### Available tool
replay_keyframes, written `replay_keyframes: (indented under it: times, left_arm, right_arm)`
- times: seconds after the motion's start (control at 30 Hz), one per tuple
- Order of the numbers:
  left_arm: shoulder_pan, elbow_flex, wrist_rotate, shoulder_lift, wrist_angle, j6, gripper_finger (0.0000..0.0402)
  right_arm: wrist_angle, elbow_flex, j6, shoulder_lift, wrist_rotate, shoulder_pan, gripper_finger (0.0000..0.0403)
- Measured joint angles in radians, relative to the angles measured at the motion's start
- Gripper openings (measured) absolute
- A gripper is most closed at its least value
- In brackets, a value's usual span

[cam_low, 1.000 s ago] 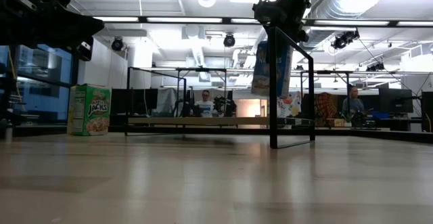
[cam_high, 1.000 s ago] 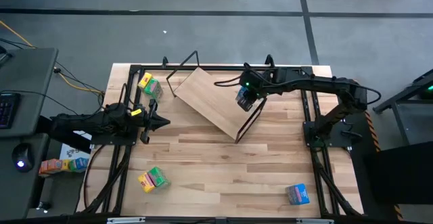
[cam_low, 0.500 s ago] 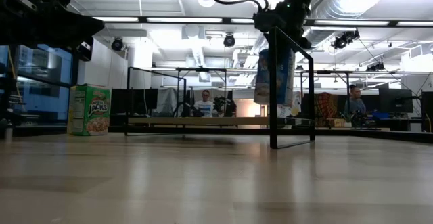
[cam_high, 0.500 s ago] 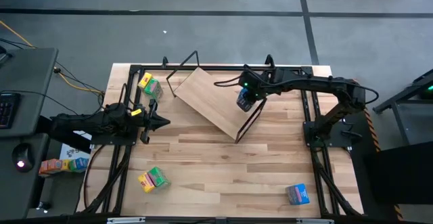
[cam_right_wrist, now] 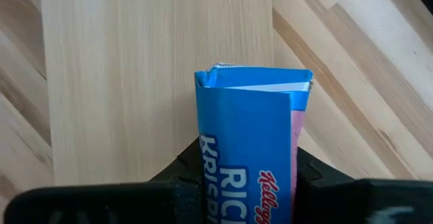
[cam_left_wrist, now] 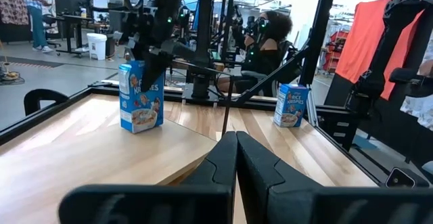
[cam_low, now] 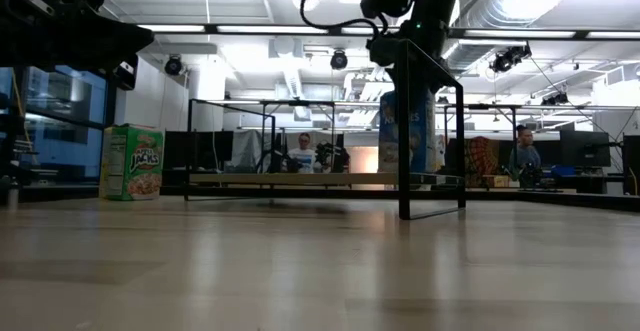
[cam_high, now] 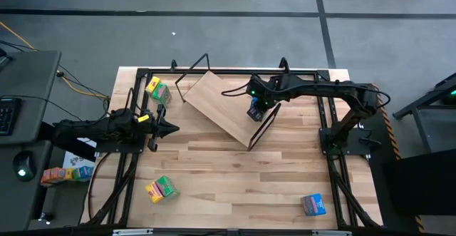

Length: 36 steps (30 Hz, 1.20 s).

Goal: Stack cereal on shelf
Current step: Put the top blue cereal box on the shelf

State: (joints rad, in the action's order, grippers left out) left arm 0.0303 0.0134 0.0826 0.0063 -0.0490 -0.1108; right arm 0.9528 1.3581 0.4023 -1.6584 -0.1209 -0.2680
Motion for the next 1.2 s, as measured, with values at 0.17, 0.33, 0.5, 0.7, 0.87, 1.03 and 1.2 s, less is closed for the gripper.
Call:
replay_keyframes:
  times: [0.17, 0.33, 0.5, 0.7, 0.87, 1.03, 1.2]
  left_arm:
    - [0.0, 0.0, 0.0, 0.0, 0.0, 0.0, 0.0]
    - [0.0, 0.0, 0.0, 0.0, 0.0, 0.0, 0.0]
    - [0.0, 0.0, 0.0, 0.0, 0.0, 0.0, 0.0]
    - [0.0, 0.0, 0.0, 0.0, 0.0, 0.0, 0.0]
    - [0.0, 0.0, 0.0, 0.0, 0.0, 0.0, 0.0]
    - [0.0, 0.0, 0.0, 0.0, 0.0, 0.0, 0.0]
    - [0.0, 0.0, 0.0, 0.0, 0.0, 0.0, 0.0]
  right_arm:
    - [-0.002, 0.0, 0.001, -0.004, 0.0, 0.0, 0.0086]
    - [-0.002, 0.0, 0.009, -0.004, 0.001, 0.0, 0.0086]
    - [-0.001, 0.0, 0.025, -0.004, 0.001, 0.0, 0.0086]
    - [-0.001, 0.0, 0.022, -0.004, -0.014, 0.0, 0.0088]
    - [-0.002, 0.0, 0.001, -0.004, -0.025, 0.0, 0.0128]
    - [-0.001, 0.0, -0.018, -0.004, -0.009, 0.0, 0.0195]
    - [0.002, 0.002, -0.036, -0.004, -0.009, 0.0, 0.0242]
